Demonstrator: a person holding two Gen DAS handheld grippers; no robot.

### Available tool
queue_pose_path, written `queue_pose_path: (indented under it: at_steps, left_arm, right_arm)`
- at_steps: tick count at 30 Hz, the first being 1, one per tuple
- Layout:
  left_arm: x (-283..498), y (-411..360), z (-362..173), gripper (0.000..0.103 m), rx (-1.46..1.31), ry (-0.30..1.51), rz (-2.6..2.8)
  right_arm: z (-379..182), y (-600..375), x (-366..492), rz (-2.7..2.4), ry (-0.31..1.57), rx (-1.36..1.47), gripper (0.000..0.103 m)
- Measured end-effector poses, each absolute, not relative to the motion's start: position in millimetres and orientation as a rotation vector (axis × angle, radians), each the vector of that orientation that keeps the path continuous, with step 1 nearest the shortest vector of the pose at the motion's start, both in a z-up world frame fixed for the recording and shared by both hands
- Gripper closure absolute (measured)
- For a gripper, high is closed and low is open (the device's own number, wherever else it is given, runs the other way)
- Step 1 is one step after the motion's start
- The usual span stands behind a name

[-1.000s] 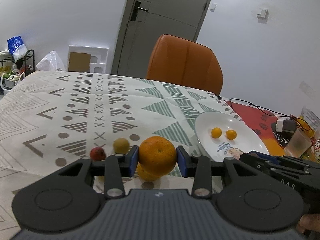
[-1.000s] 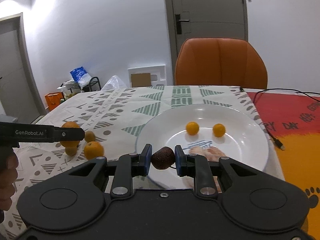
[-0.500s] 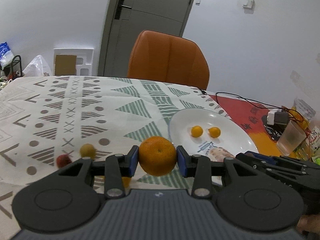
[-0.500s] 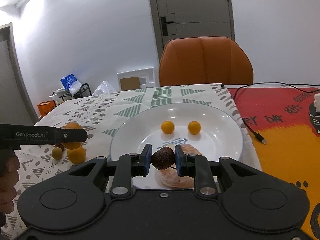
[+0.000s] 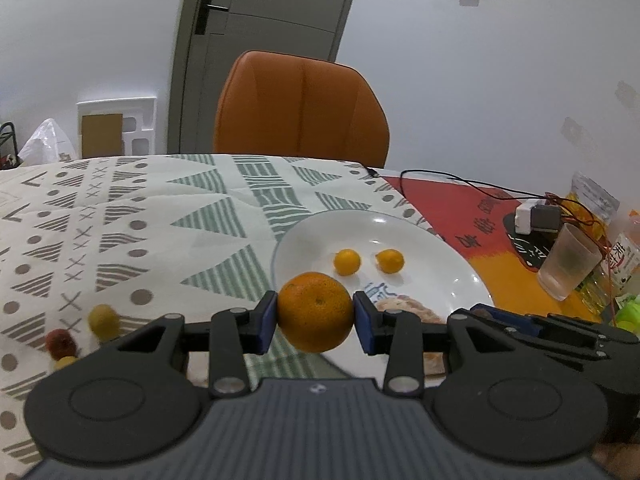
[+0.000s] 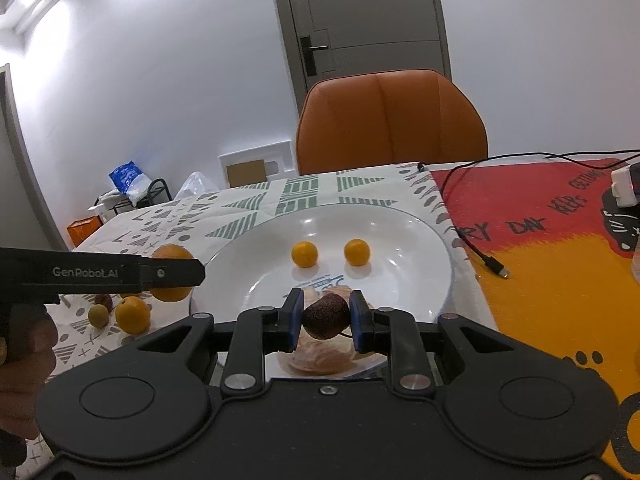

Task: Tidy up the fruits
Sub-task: 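Carry the large orange with the left tool while the right tool carries the brown fruit to the plate, then open the left tool dropping the orange onto the plate while the right tool releases the brown fruit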

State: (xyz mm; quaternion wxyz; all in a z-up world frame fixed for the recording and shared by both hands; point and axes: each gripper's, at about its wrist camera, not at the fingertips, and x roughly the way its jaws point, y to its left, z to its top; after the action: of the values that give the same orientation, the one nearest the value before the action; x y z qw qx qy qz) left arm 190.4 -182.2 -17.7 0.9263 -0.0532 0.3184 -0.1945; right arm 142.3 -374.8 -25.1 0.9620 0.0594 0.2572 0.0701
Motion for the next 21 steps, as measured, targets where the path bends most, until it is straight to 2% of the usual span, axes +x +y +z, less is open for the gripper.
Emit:
queue_pose_path:
  at_steps: [21]
  left_arm:
    - [203, -202, -21, 0.061, -0.092, 0.663, -0.417]
  right_arm:
    - [-25, -382, 152, 0.105, 0.519, 0.103, 0.080]
